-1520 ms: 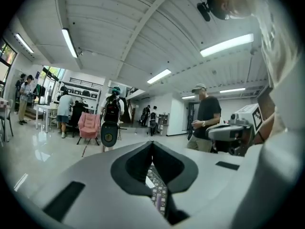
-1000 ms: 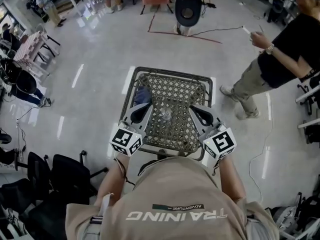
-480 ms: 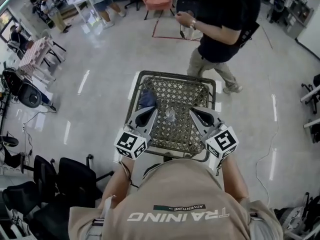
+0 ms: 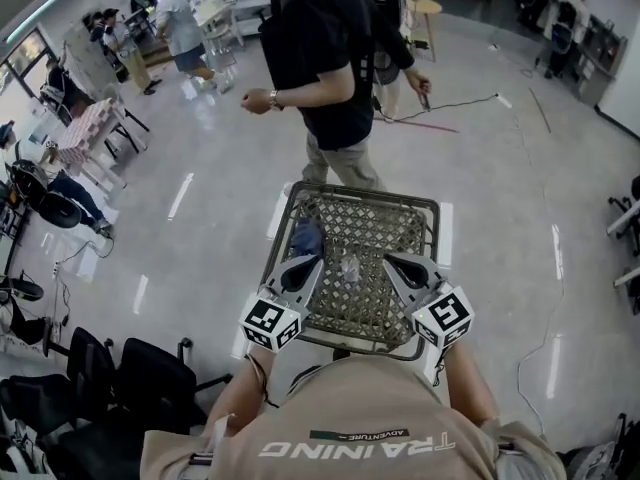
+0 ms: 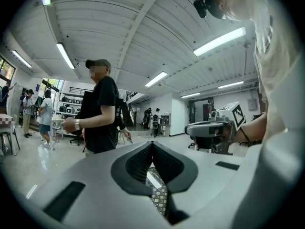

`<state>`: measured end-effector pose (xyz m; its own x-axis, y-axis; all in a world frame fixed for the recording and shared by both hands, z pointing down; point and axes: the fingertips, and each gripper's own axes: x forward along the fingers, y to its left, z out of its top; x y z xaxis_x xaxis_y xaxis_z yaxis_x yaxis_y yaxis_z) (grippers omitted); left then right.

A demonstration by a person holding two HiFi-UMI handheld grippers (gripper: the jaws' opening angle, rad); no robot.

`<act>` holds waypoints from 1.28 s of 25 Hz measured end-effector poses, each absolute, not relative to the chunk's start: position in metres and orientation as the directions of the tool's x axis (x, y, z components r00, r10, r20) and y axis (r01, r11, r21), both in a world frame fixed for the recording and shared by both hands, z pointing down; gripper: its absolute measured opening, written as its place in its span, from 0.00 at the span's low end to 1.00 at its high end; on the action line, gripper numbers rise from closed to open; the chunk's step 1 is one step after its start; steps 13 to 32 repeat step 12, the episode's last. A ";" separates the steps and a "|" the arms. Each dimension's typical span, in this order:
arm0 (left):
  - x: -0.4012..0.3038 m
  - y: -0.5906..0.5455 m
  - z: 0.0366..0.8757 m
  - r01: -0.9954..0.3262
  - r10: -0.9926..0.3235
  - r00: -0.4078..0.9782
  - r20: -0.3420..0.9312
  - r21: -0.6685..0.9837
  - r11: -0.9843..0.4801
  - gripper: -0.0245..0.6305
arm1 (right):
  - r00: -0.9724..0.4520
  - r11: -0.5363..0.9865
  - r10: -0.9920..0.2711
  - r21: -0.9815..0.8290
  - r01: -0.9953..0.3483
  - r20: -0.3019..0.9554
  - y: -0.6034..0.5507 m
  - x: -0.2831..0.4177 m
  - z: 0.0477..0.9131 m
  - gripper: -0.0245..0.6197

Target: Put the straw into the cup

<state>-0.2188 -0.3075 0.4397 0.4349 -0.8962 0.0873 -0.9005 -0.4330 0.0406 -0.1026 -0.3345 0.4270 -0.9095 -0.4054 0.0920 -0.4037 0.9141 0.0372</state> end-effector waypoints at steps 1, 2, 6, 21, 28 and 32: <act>-0.221 -0.307 0.440 -0.903 -0.899 0.430 0.085 0.039 -0.428 0.06 | -0.911 0.916 -0.401 0.038 -0.400 0.092 -0.334 -0.104 0.428 0.06; -0.223 -0.307 0.440 -0.905 -0.901 0.425 0.083 0.037 -0.423 0.06 | -0.914 0.918 -0.396 0.038 -0.394 0.092 -0.334 -0.106 0.430 0.06; -0.228 -0.313 0.445 -0.913 -0.909 0.409 0.083 0.035 -0.407 0.06 | -0.922 0.927 -0.375 0.037 -0.373 0.093 -0.341 -0.111 0.437 0.06; -0.224 -0.309 0.447 -0.916 -0.910 0.400 0.107 0.073 -0.394 0.06 | -0.922 0.930 -0.367 0.023 -0.367 0.121 -0.345 -0.105 0.433 0.06; -0.224 -0.309 0.447 -0.916 -0.910 0.400 0.107 0.073 -0.394 0.06 | -0.922 0.930 -0.367 0.023 -0.367 0.121 -0.345 -0.105 0.433 0.06; -0.224 -0.309 0.447 -0.916 -0.910 0.400 0.107 0.073 -0.394 0.06 | -0.922 0.930 -0.367 0.023 -0.367 0.121 -0.345 -0.105 0.433 0.06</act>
